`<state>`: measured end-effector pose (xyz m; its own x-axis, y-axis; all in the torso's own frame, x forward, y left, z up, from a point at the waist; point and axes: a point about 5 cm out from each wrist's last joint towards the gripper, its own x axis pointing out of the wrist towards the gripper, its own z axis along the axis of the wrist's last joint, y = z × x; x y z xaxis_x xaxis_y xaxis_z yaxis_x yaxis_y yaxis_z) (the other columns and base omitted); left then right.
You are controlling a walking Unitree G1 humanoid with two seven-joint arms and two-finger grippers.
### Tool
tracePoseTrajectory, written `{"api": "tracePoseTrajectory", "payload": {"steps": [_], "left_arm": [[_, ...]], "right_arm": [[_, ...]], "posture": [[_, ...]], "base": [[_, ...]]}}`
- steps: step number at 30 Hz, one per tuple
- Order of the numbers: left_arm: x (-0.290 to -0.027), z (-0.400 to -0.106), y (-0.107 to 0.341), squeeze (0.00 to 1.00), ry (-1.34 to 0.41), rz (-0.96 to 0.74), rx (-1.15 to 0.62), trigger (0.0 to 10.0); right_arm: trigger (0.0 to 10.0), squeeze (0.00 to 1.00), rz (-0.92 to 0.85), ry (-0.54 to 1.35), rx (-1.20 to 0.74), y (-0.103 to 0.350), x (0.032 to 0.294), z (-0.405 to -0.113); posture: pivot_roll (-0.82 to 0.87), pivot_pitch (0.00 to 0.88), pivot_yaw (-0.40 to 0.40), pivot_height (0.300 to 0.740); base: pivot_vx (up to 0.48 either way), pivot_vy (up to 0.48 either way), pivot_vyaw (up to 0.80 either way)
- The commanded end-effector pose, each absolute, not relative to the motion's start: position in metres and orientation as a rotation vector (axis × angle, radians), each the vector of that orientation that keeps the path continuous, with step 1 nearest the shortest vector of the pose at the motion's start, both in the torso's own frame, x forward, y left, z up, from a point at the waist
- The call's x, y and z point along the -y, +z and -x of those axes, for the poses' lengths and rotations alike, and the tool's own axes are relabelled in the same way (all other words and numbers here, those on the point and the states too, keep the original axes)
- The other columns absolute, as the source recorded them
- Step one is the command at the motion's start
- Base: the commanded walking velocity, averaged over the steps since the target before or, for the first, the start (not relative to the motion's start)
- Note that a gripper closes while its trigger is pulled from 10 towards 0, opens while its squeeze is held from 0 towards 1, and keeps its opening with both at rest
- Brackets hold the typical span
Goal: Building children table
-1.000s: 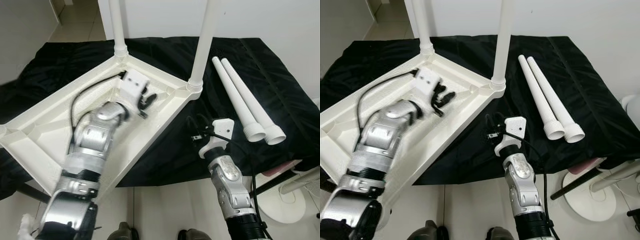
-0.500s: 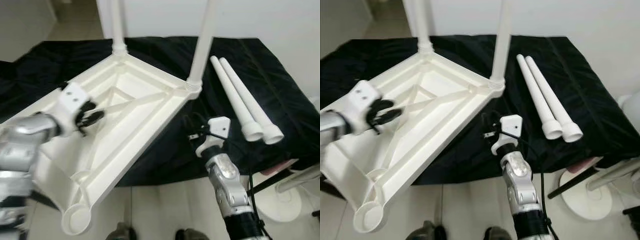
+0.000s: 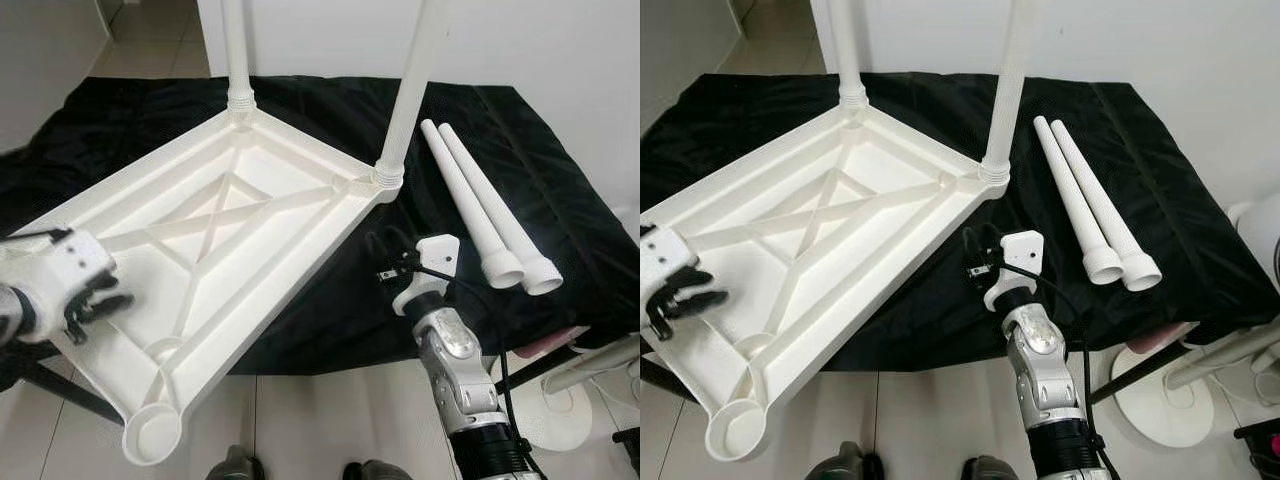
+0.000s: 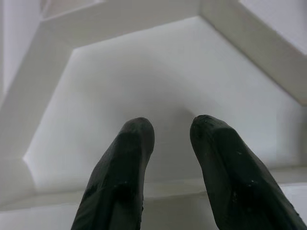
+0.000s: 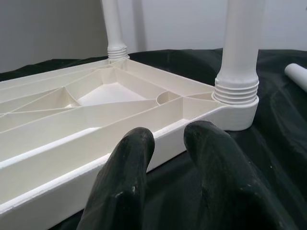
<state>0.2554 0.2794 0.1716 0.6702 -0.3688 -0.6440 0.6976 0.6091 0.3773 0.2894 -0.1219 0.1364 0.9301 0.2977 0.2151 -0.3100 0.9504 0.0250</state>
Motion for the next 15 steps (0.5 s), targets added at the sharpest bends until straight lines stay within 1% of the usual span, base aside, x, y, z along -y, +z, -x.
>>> {"api": "tracePoseTrajectory", "payload": {"steps": [1,2,4,7,9,10,13,15], "left_arm": [[-0.272,-0.254,0.170,0.00,-0.693,-0.668,-0.556,10.0],[-0.264,-0.255,0.165,0.00,-0.707,-0.665,-0.553,10.0],[-0.263,-0.255,0.164,0.00,-0.709,-0.664,-0.552,10.0],[-0.236,-0.264,0.157,0.00,-0.737,-0.617,-0.501,10.0],[-0.223,-0.267,0.155,0.00,-0.756,-0.598,-0.475,10.0],[-0.223,-0.267,0.155,0.00,-0.756,-0.598,-0.475,10.0],[-0.200,-0.277,0.151,0.00,-0.759,-0.544,-0.437,10.0],[-0.195,-0.279,0.150,0.00,-0.761,-0.536,-0.431,10.0]], "right_arm": [[10.0,0.00,-0.059,0.318,0.191,0.133,0.122,-0.291],[10.0,0.00,-0.060,0.318,0.192,0.134,0.122,-0.291],[10.0,0.00,-0.060,0.319,0.192,0.134,0.122,-0.291],[10.0,0.00,-0.059,0.316,0.191,0.134,0.123,-0.291],[10.0,0.00,-0.059,0.314,0.191,0.133,0.123,-0.290],[10.0,0.00,-0.059,0.314,0.191,0.133,0.123,-0.290],[10.0,0.00,-0.060,0.307,0.192,0.134,0.123,-0.290],[10.0,0.00,-0.061,0.305,0.192,0.134,0.123,-0.291]], "posture": [[-0.02,0.049,-0.015,0.740],[-0.03,0.049,-0.017,0.740],[-0.03,0.049,-0.017,0.740],[-0.03,0.050,-0.015,0.740],[-0.03,0.051,-0.011,0.740],[-0.03,0.051,-0.011,0.740],[-0.04,0.055,0.000,0.740],[-0.04,0.055,0.000,0.740]], "base": [[0.000,0.000,0.00],[0.000,0.000,0.00],[0.000,0.000,0.00],[0.000,0.000,0.00],[0.000,0.000,0.00],[0.000,0.000,0.00],[0.000,0.000,0.00],[0.000,0.000,0.00]]}}
